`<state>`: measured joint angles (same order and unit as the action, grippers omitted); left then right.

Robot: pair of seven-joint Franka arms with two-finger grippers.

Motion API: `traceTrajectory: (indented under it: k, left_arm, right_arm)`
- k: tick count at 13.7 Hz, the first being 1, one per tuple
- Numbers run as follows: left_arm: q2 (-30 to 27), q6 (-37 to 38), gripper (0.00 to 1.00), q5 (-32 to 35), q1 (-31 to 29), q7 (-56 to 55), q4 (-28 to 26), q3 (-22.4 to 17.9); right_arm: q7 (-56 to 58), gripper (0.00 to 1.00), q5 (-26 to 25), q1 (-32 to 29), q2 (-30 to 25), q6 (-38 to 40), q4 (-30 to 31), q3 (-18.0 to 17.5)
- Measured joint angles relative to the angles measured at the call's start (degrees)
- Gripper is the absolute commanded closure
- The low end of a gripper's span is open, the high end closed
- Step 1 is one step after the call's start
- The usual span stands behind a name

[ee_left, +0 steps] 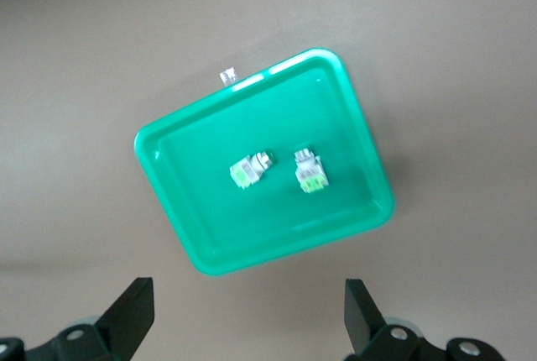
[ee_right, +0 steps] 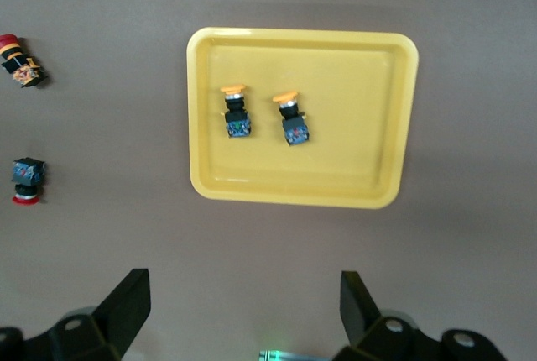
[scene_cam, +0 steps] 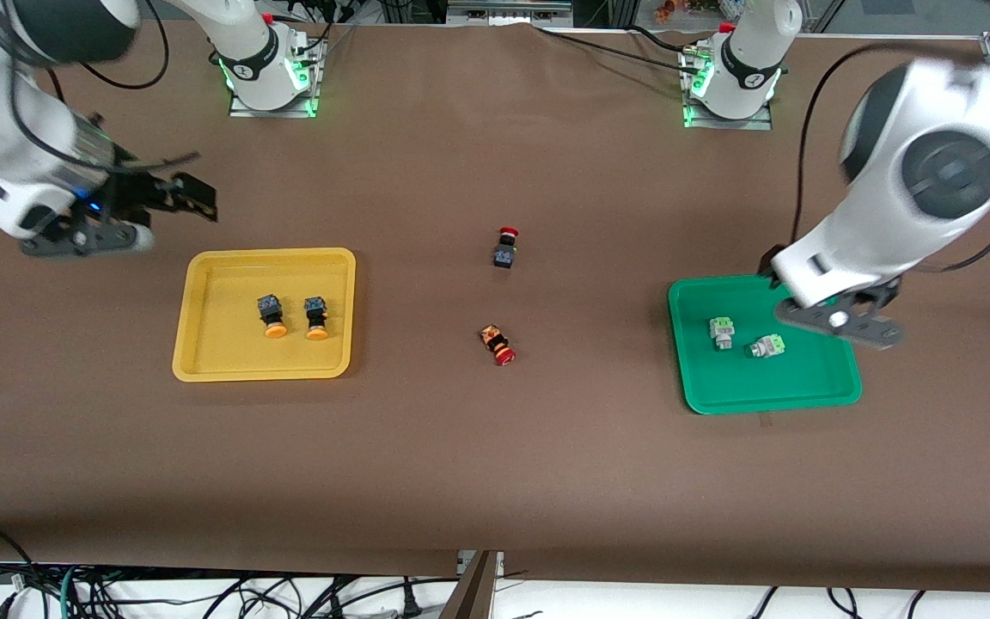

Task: Place green and yellow buttons in trays
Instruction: 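Place the green button in the green tray while the right gripper withdraws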

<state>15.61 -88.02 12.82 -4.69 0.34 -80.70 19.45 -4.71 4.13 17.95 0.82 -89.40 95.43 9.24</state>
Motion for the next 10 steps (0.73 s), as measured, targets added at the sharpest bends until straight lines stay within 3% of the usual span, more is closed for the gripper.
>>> traceTrajectory:
  k: [2, 5, 7, 10]
  left_arm:
    - [-3.14, 2.22, 0.0, -4.93, -0.06, 0.09, 1.62, -4.34]
    - [-11.2, -2.29, 0.0, -7.1, 2.91, 0.3, -6.66, -13.89]
    - [-16.82, -4.29, 0.0, -7.79, 3.44, 0.38, -14.36, -15.7]
    - [-19.01, -5.37, 0.0, -10.91, 3.92, 0.32, -18.52, -15.72]
  right_arm:
    - [0.14, 0.0, -2.04, -2.03, -2.84, 1.01, 1.04, -1.53]
    - [0.14, 0.0, -3.94, -3.88, -3.78, 0.84, 1.87, -4.32]
    - [0.13, 0.0, -3.94, -3.92, -3.24, 0.16, 1.47, -4.61]
    - [0.08, 0.0, -3.94, -3.97, -0.57, -0.02, -1.48, -4.69]
